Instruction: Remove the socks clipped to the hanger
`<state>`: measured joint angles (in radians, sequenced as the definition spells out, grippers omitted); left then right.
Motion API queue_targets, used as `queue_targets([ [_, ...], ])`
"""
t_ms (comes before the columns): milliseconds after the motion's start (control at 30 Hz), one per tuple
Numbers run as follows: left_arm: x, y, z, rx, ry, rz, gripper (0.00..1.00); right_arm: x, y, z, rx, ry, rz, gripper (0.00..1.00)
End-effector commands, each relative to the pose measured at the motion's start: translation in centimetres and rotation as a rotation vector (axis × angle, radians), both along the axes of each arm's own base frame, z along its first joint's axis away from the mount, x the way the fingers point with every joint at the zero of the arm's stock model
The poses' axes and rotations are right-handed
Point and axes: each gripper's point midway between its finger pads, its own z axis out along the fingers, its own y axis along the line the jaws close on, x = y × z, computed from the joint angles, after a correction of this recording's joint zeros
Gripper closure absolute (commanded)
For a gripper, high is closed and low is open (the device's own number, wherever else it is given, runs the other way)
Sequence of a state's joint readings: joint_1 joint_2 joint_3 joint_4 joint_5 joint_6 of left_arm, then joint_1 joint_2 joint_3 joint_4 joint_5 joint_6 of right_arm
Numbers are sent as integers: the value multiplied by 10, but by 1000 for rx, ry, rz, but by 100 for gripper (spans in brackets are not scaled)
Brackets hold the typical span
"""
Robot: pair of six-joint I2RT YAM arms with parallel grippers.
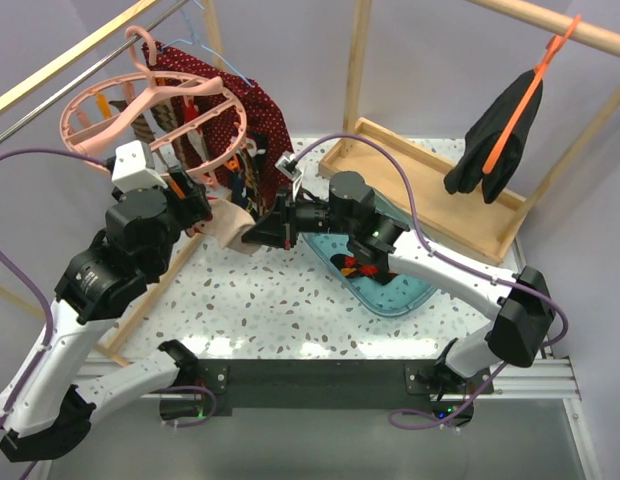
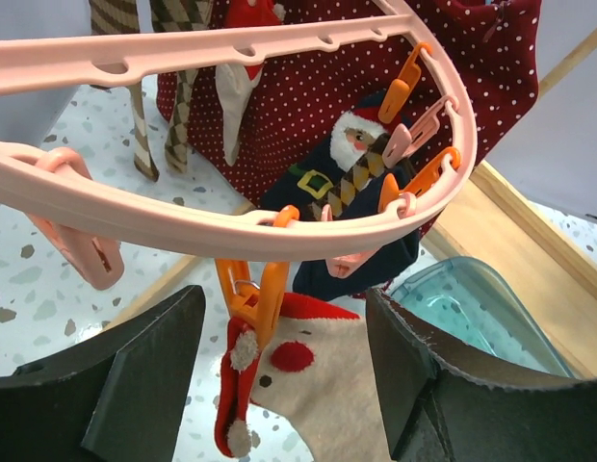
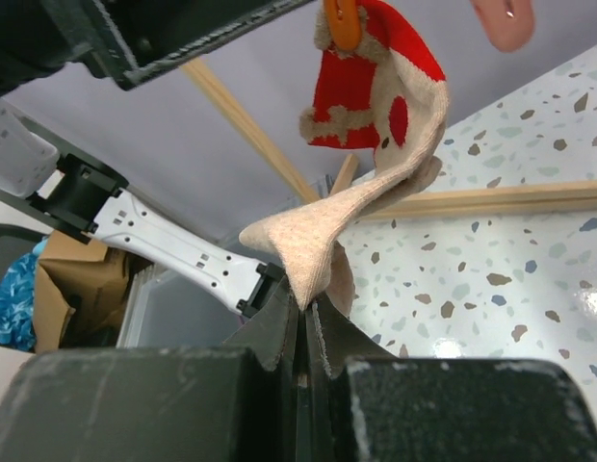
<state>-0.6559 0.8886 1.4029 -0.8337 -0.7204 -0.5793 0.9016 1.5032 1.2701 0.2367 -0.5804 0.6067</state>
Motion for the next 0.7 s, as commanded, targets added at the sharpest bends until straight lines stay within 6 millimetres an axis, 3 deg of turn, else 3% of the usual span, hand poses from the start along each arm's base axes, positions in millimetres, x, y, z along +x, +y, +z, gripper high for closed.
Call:
queue_targets([
  [0,9,-1,16,-8,-84,17,27,-13,-12,36,84,-47,30,100],
  [467,9,5,-2,4,-81,46,25,-16,-16,52,111,-56,33,100],
  [667,12,6,-4,9,-89,64,32,-17,-17,52,106,-57,33,100],
])
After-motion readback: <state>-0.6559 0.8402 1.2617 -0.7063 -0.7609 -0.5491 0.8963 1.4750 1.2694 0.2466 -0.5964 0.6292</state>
